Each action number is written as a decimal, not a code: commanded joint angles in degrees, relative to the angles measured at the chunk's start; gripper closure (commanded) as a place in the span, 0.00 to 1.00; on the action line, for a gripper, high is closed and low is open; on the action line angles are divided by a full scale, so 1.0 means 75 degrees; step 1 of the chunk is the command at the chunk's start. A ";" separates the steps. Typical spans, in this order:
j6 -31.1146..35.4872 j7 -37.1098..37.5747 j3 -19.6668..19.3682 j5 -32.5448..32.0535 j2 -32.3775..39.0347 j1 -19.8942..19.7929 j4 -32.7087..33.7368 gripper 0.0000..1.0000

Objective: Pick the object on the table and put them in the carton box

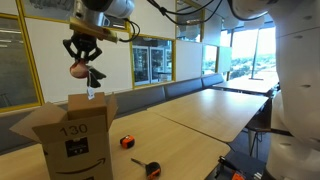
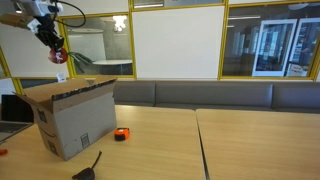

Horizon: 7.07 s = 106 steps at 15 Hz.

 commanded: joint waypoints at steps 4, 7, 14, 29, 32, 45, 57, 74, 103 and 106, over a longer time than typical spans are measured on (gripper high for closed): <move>0.0129 -0.1318 -0.0124 0.1399 0.1310 -0.0332 0.0385 0.88; 0.0043 -0.1631 -0.0233 0.1815 0.1761 -0.0415 0.0467 0.88; -0.0241 -0.1732 -0.0398 0.2193 0.2337 -0.0414 0.0715 0.41; -0.0404 -0.0963 -0.1048 0.0886 -0.0066 -0.0344 -0.0238 0.00; -0.0359 -0.0474 -0.1092 0.0281 -0.1329 -0.0539 -0.1194 0.00; -0.0503 0.0719 -0.0610 0.0211 -0.3338 -0.1802 -0.5471 0.00; 0.1252 0.0541 -0.0332 0.1794 -0.2097 -0.1493 -0.6956 0.00; 0.3694 0.0250 -0.0364 0.1858 0.0345 -0.1091 -0.7154 0.00; 0.3654 -0.0671 -0.0834 0.2266 0.2380 -0.0980 -0.5866 0.00; 0.3659 -0.0731 -0.0831 0.2323 0.2411 -0.0992 -0.5867 0.00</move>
